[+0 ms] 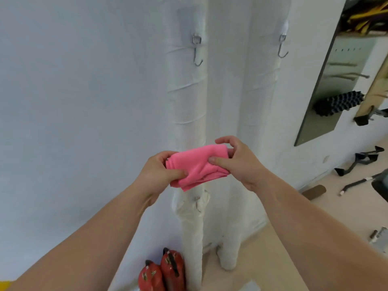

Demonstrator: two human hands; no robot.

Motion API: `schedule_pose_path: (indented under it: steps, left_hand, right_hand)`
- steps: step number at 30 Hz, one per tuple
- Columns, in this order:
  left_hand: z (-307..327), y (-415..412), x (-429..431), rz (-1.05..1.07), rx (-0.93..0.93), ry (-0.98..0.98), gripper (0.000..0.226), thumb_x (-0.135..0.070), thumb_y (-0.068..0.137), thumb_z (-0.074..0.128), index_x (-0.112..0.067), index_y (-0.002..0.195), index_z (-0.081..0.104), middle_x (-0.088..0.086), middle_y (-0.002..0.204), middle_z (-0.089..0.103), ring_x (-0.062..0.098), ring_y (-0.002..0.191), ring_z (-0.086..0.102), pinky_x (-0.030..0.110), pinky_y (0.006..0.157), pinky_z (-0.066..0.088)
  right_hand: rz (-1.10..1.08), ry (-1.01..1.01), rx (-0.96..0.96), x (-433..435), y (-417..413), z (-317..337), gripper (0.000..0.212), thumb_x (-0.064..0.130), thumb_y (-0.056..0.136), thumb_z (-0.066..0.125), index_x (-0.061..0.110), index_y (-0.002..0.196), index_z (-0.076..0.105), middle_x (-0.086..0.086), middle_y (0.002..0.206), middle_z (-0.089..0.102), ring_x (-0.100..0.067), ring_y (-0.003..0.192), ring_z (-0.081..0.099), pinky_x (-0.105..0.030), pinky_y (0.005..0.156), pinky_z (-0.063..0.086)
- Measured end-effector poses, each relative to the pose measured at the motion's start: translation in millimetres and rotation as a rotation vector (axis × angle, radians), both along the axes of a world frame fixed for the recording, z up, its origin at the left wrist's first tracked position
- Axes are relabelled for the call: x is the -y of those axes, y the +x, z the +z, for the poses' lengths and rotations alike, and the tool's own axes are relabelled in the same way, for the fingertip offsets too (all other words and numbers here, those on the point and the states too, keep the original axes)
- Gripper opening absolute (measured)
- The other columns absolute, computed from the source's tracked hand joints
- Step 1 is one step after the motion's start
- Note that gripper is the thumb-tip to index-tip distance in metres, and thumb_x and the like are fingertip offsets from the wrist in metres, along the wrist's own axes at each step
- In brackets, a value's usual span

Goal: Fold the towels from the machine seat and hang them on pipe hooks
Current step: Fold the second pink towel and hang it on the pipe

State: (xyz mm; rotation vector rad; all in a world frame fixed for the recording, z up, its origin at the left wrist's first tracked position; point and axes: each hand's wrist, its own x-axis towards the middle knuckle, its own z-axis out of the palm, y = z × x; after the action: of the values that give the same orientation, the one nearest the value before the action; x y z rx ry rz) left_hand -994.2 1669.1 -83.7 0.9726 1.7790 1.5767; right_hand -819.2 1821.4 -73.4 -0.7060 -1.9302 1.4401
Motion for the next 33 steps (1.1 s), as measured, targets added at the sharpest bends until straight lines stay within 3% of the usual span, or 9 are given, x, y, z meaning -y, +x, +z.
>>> schedule_pose_path:
  steps: [4, 11, 17, 21, 24, 30, 33]
  left_hand:
    - [47.6, 1.9, -19.6, 0.149, -0.063, 0.109, 0.047, -0.003, 0.066, 0.085, -0.019, 0.108, 0.071, 0.016, 0.104, 0.073, 0.035, 0.097, 0.072, 0.050, 0.083, 0.062]
    - [145.4, -1.2, -44.8, 0.311, -0.271, 0.279, 0.036, 0.001, 0.077, 0.080, -0.011, 0.110, 0.071, 0.006, 0.099, 0.076, 0.022, 0.093, 0.074, 0.030, 0.080, 0.061]
    - [216.0, -16.0, -77.0, 0.410, -0.367, 0.420, 0.024, -0.003, 0.083, 0.072, -0.014, 0.103, 0.070, 0.010, 0.101, 0.075, 0.026, 0.097, 0.073, 0.043, 0.086, 0.061]
    - [227.6, -26.7, -93.0, 0.425, -0.397, 0.394, 0.026, -0.005, 0.084, 0.068, -0.012, 0.109, 0.066, 0.010, 0.104, 0.072, 0.026, 0.095, 0.073, 0.047, 0.080, 0.063]
    - [220.9, -32.5, -95.1, 0.424, -0.431, 0.381, 0.020, -0.007, 0.084, 0.070, -0.017, 0.101, 0.066, 0.011, 0.104, 0.072, 0.027, 0.097, 0.072, 0.046, 0.081, 0.062]
    - [203.1, -38.4, -92.5, 0.413, -0.477, 0.350, 0.024, -0.006, 0.084, 0.072, -0.022, 0.102, 0.067, 0.008, 0.101, 0.073, 0.028, 0.099, 0.071, 0.048, 0.089, 0.059]
    - [197.0, -38.4, -90.7, 0.388, -0.468, 0.342, 0.024, -0.004, 0.086, 0.071, -0.019, 0.104, 0.067, 0.010, 0.101, 0.074, 0.028, 0.097, 0.072, 0.047, 0.089, 0.060]
  right_hand:
    - [0.062, 0.029, -0.080, -33.8, 0.3, 43.1, 0.051, 0.010, 0.081, 0.083, 0.022, 0.120, 0.053, -0.018, 0.103, 0.074, -0.034, 0.092, 0.074, -0.048, 0.086, 0.061]
    - [0.161, 0.191, -0.267, -71.8, -23.4, 142.1, 0.052, -0.001, 0.086, 0.073, 0.021, 0.127, 0.052, -0.014, 0.108, 0.074, -0.033, 0.099, 0.071, -0.047, 0.093, 0.059]
    - [0.130, 0.282, -0.445, -100.9, -56.7, 211.4, 0.050, 0.000, 0.084, 0.073, 0.017, 0.128, 0.056, -0.016, 0.109, 0.071, -0.029, 0.095, 0.071, -0.049, 0.089, 0.060]
    - [0.133, 0.298, -0.454, -115.8, -74.6, 216.7, 0.045, 0.000, 0.085, 0.072, 0.020, 0.122, 0.055, -0.018, 0.107, 0.071, -0.023, 0.088, 0.069, -0.051, 0.087, 0.060]
    - [0.150, 0.293, -0.460, -120.9, -79.4, 206.0, 0.044, -0.002, 0.086, 0.071, 0.019, 0.120, 0.054, -0.021, 0.108, 0.070, -0.021, 0.085, 0.069, -0.048, 0.085, 0.061]
    - [0.165, 0.259, -0.472, -120.5, -81.6, 180.4, 0.039, 0.000, 0.081, 0.073, 0.026, 0.105, 0.058, -0.019, 0.108, 0.071, -0.039, 0.096, 0.072, -0.058, 0.086, 0.059]
    - [0.183, 0.244, -0.474, -121.1, -81.1, 172.8, 0.034, -0.002, 0.082, 0.071, 0.024, 0.101, 0.059, -0.018, 0.103, 0.074, -0.037, 0.092, 0.072, -0.055, 0.087, 0.059]
